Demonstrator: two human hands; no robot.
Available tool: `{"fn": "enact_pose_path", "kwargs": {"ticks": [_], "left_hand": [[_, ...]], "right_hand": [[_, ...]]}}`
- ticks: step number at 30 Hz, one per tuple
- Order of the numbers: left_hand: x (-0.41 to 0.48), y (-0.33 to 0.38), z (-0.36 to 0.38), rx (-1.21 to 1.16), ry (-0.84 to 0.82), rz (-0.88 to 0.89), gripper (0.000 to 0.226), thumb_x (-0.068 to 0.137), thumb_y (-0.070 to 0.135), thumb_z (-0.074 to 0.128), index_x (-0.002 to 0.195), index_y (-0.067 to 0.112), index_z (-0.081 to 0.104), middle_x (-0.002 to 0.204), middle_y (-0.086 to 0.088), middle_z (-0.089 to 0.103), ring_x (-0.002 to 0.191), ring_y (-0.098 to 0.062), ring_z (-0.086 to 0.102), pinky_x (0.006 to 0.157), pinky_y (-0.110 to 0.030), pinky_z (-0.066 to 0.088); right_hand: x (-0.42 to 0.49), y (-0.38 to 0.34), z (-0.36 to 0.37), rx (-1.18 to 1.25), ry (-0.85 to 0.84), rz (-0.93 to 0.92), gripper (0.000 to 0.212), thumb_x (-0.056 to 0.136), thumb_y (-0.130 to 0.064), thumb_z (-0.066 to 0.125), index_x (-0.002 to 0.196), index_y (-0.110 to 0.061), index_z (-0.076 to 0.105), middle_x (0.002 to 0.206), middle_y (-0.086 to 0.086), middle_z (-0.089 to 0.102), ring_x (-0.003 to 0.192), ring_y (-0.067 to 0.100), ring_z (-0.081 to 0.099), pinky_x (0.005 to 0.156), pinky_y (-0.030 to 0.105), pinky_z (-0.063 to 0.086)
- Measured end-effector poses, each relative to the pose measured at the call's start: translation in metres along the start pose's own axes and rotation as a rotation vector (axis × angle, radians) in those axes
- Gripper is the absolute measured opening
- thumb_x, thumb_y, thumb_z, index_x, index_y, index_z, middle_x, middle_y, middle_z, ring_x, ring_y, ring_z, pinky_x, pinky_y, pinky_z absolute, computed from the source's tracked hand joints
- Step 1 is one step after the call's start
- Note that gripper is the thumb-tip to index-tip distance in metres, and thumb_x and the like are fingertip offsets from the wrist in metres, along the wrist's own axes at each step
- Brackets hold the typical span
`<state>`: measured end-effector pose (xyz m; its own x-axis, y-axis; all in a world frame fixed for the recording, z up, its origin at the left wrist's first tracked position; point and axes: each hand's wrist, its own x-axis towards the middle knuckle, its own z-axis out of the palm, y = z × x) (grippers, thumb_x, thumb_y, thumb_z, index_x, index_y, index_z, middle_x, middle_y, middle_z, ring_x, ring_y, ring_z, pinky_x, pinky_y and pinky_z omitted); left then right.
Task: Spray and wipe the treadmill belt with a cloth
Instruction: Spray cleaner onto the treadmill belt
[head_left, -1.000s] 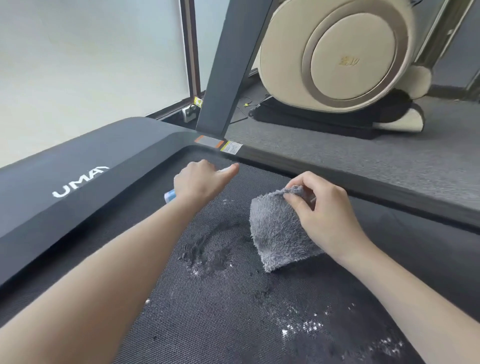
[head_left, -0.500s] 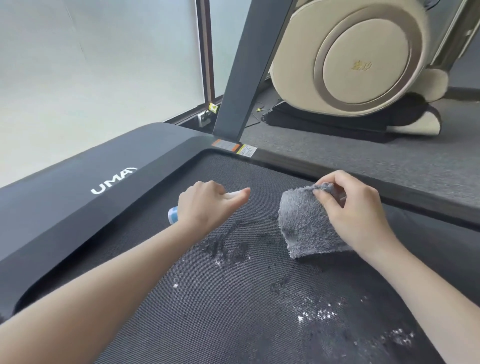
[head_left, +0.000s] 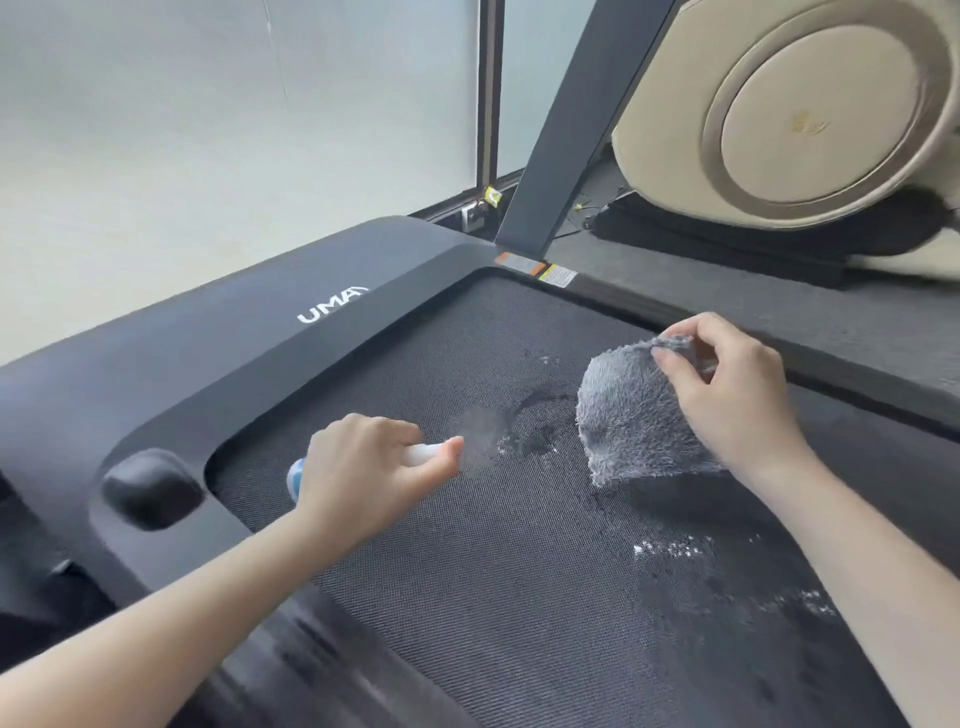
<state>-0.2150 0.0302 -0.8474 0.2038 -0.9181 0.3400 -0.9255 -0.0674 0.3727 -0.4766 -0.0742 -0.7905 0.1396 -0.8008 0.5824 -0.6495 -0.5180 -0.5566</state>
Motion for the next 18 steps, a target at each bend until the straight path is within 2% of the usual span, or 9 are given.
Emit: {"fn": "enact_pose_path", "kwargs": {"ticks": [2,7,10,12,15,18], "left_hand": [[-0.015,-0.006,-0.009,-0.015,0.022,-0.010,0.064,0.066,0.073,0.031,0.048,0.012,0.030,0.043,0.002,0.029,0.045,-0.017,0.033,0.047,-0.028,0.024],[-0.037,-0.020,-0.028,0.083,-0.099,-0.068,0.076,0.063,0.082,0.026,0.054,0.007,0.035,0.044,0.000,0.035,0.046,-0.015,0.041,0.048,-0.028,0.028],[-0.056,-0.021,-0.034,0.134,-0.057,-0.071,0.075,0.063,0.080,0.027,0.056,0.006,0.037,0.046,-0.003,0.038,0.052,-0.019,0.050,0.046,-0.029,0.028],[-0.067,-0.026,-0.035,0.092,-0.021,-0.044,0.072,0.067,0.076,0.033,0.055,0.005,0.041,0.045,-0.007,0.040,0.051,-0.023,0.050,0.047,-0.032,0.036],[-0.074,-0.034,-0.038,0.010,-0.006,-0.087,0.070,0.071,0.073,0.038,0.054,0.005,0.038,0.044,-0.007,0.035,0.047,-0.022,0.042,0.051,-0.039,0.043],[-0.071,-0.037,-0.044,-0.030,0.025,-0.115,0.072,0.073,0.078,0.037,0.050,0.011,0.027,0.042,0.003,0.025,0.043,-0.016,0.030,0.049,-0.036,0.037]], "right_hand": [[-0.003,-0.005,0.001,0.016,-0.014,-0.006,0.002,0.085,-0.012,0.065,0.084,-0.010,0.064,0.065,-0.015,0.053,0.061,0.001,0.048,0.059,0.019,0.029],[-0.005,-0.017,0.004,0.027,-0.034,-0.022,0.003,0.086,-0.013,0.064,0.086,-0.010,0.064,0.065,-0.017,0.051,0.059,0.000,0.047,0.055,0.015,0.030],[-0.006,-0.023,0.004,0.046,-0.044,-0.028,0.003,0.086,-0.013,0.064,0.085,-0.010,0.063,0.064,-0.016,0.051,0.059,0.001,0.047,0.055,0.010,0.030],[-0.009,-0.025,0.005,0.057,-0.056,-0.032,0.003,0.086,-0.013,0.064,0.085,-0.011,0.063,0.064,-0.015,0.051,0.059,0.001,0.047,0.055,0.009,0.031],[-0.011,-0.028,0.009,0.086,-0.085,-0.017,0.002,0.086,-0.013,0.064,0.085,-0.011,0.062,0.065,-0.012,0.053,0.062,0.005,0.049,0.057,0.017,0.030],[-0.011,-0.035,0.017,0.107,-0.148,-0.035,0.004,0.086,-0.014,0.065,0.084,-0.016,0.062,0.069,-0.010,0.057,0.067,0.014,0.052,0.063,0.020,0.034]]}}
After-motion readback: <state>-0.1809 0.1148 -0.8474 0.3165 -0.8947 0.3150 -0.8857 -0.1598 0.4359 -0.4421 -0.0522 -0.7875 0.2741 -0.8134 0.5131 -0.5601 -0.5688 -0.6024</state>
